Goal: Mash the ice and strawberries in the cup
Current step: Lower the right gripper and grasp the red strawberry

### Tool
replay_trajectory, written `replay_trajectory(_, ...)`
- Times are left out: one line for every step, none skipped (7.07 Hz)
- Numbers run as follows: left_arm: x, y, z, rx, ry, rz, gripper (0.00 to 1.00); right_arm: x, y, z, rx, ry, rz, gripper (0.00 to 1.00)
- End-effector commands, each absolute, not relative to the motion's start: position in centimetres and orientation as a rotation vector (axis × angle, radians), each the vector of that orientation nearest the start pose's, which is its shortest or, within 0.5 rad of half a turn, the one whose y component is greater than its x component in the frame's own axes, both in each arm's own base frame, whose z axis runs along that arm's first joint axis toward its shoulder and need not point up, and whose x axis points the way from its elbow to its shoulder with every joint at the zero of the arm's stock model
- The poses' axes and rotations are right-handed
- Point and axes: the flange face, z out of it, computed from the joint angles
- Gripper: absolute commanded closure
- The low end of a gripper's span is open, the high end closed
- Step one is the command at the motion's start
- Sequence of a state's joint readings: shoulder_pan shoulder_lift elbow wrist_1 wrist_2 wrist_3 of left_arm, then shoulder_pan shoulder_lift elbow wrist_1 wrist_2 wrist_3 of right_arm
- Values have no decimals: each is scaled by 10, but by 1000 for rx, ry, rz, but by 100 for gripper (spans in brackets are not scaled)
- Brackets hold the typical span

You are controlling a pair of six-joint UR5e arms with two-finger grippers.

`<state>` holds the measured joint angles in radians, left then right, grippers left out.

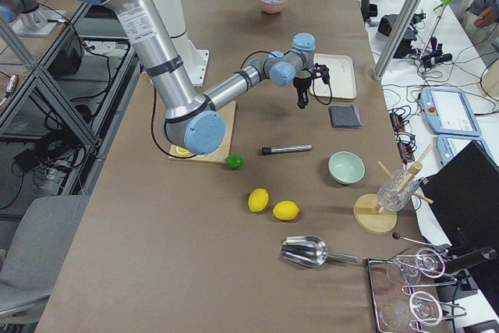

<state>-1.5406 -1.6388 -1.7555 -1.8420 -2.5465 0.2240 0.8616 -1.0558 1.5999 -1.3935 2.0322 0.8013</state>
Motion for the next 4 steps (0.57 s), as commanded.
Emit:
replay_trajectory(-34, -522, 490, 566, 916, 482, 3, -359, -572, 269, 302, -879, -93, 100)
replay_trajectory(-33, -523, 490, 564, 917, 479, 3, -362, -572, 247, 331, -902, -115, 100)
replay_trajectory(-31, -522, 498, 544, 959, 476, 3, -367, -572, 216, 360, -933, -125, 100)
replay_trajectory(-29, -522, 499, 537, 989, 477, 3, -380, -565, 199, 372, -952, -151, 100)
